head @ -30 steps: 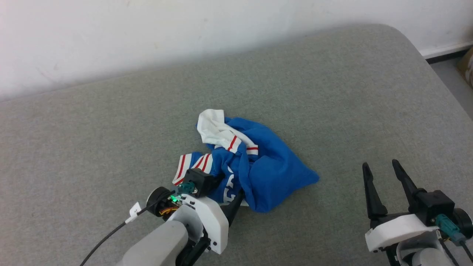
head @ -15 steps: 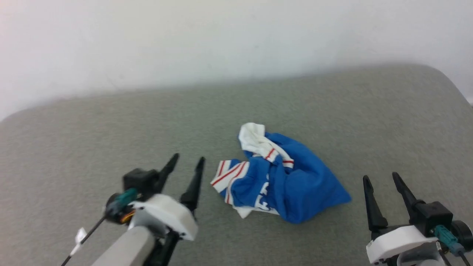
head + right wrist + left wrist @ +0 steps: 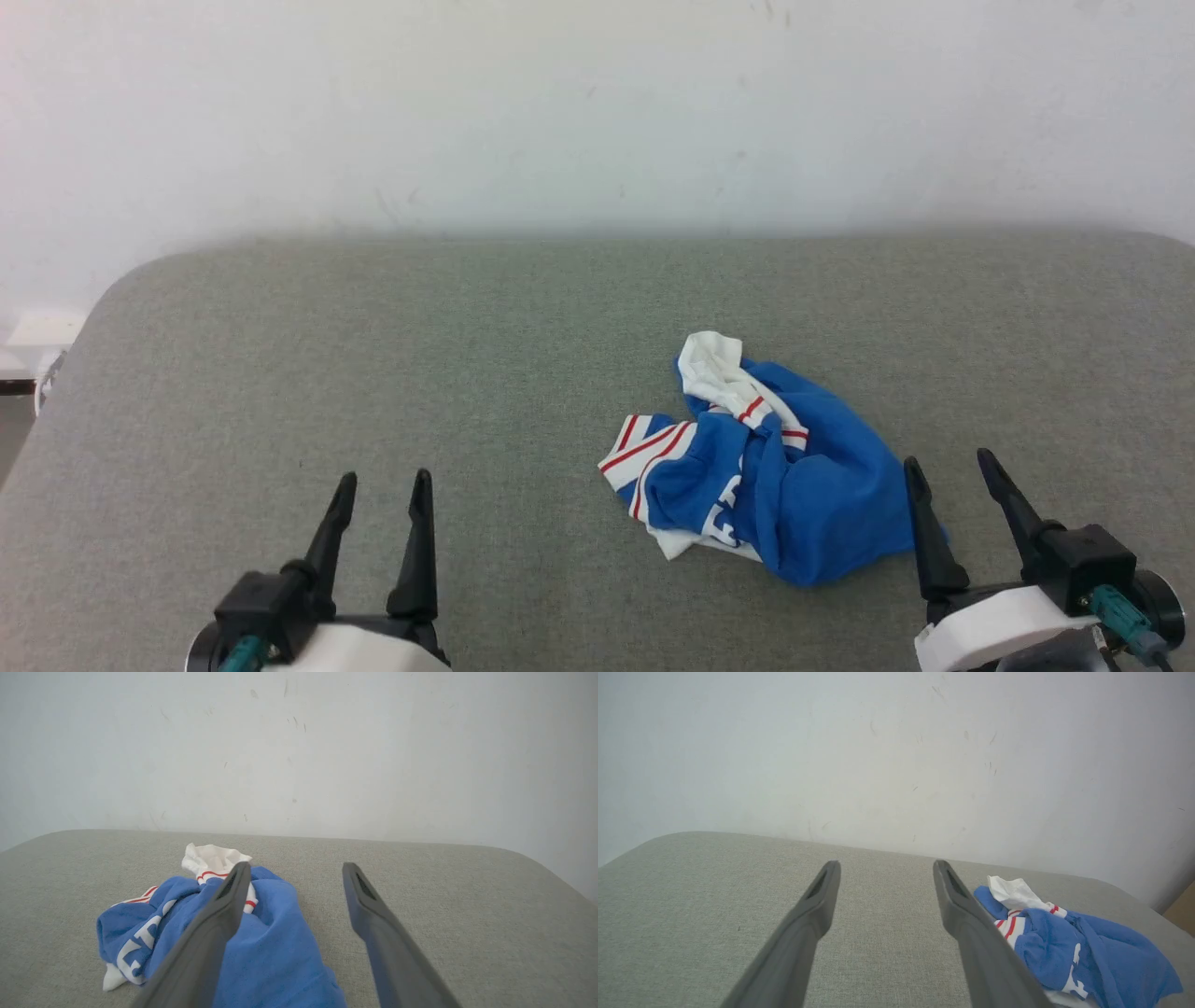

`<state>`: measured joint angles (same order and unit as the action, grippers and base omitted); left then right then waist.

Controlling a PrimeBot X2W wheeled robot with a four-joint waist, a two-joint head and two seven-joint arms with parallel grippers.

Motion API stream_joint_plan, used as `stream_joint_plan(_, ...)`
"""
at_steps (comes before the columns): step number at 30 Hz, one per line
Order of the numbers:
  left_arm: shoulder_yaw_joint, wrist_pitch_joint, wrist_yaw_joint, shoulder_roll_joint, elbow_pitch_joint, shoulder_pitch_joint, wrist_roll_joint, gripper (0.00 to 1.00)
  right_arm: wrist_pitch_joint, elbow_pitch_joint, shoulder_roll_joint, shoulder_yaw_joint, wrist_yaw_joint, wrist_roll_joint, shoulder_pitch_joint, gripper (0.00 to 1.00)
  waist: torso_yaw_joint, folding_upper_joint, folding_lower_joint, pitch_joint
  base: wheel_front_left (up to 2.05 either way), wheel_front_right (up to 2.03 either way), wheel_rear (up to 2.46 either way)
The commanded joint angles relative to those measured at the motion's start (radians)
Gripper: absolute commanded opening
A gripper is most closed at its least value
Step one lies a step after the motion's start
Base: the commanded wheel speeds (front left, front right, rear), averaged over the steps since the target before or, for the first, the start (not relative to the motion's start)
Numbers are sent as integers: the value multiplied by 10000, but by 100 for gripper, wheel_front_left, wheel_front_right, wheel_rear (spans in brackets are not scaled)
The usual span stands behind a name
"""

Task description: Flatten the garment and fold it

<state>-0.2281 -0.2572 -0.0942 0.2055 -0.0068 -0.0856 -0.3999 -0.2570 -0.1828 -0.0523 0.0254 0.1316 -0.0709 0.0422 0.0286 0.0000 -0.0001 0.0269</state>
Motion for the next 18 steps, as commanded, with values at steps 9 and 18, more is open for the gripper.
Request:
stream_joint_plan(9,720,-44,1297,-961,257,-177,1628,100,574,-194,20,72,-9,-474,-387,100,763,0,1,-492,0,0,0)
stream_joint_plan(18,772,-45,1860,-1460,585,454,2034,100,5476,-170,-1914,-1470,-9,-1703,-2660,100,1983,0,1,-1486,0,0,0)
